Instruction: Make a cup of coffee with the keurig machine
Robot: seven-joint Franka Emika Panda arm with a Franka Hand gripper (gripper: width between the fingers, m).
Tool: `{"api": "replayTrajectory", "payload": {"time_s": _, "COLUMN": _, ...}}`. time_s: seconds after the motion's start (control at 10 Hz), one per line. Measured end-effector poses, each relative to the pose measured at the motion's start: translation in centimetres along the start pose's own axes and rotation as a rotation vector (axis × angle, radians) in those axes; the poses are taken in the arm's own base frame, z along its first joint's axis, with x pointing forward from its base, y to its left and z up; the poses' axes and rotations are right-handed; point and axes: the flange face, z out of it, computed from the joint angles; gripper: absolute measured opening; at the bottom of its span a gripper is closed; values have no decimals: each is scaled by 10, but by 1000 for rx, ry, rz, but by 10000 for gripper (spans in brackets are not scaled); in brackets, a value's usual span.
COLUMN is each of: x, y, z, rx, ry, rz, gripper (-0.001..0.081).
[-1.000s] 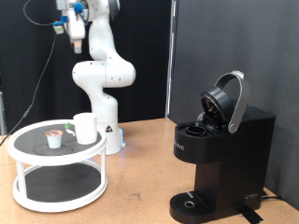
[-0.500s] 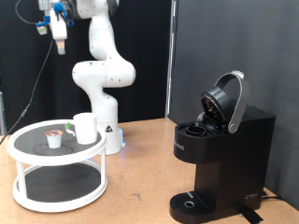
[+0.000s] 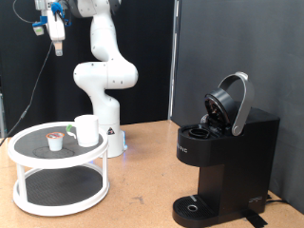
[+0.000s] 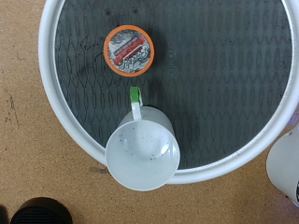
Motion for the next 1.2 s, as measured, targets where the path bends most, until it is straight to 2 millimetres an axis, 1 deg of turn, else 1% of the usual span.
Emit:
{"api": "replayTrajectory", "payload": {"time_s": 0.3, "x": -6, "y": -5, "z": 27, "rx": 18, "ry": -5, "rz": -19, "gripper": 734}}
{"api": "replayTrajectory", "payload": {"time_s": 0.6, "x": -13, "y": -7, "z": 63, "rx": 44, "ry": 7, "rz": -38, "gripper": 734}}
{"api": "replayTrajectory", "payload": {"time_s": 0.9, "x": -10, "y": -10, "z": 102, "rx": 94, "ry": 25, "rz": -62, "gripper": 734}}
{"api": "replayTrajectory", "payload": {"time_s": 1.2, "x": -5, "y": -15, "z": 135, "rx": 124, "ry": 34, "rz": -59, "gripper": 734}}
